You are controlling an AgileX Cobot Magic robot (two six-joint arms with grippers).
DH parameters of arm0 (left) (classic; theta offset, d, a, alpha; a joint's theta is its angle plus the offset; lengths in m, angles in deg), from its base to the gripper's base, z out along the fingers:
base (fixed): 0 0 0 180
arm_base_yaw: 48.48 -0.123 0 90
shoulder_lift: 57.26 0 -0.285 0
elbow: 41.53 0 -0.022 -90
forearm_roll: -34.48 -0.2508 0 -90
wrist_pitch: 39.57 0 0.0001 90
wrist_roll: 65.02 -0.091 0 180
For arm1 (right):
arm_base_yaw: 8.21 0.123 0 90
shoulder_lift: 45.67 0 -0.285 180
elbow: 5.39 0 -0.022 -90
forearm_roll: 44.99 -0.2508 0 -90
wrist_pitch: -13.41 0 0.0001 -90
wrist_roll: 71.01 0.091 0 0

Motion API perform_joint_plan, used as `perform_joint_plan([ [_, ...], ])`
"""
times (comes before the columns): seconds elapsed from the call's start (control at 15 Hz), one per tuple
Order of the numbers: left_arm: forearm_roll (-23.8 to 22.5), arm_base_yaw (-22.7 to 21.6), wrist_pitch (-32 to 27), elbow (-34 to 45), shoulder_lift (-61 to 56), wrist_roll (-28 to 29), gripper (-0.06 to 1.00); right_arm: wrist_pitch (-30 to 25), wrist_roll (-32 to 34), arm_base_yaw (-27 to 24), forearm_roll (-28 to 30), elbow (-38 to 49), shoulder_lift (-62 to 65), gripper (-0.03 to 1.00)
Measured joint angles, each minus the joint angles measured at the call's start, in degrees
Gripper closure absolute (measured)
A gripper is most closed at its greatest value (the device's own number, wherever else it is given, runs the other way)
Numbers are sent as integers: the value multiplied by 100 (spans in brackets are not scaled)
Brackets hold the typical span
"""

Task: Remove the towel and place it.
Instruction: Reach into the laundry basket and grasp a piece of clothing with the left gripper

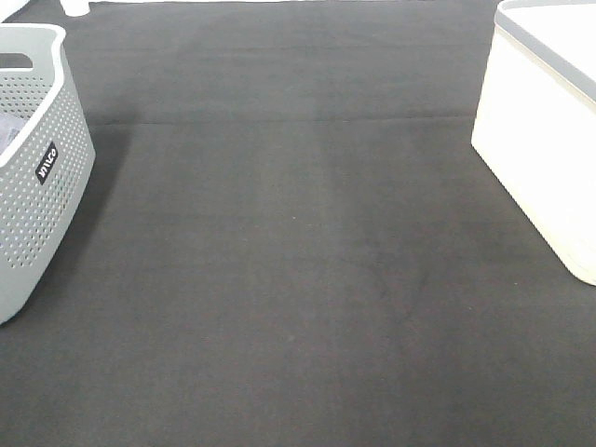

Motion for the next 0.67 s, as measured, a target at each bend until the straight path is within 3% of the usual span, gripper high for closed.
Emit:
perform_joint_plan([
  [0.67,0,0,0,0,0,0,-4,0,0,0,0,0,0,24],
])
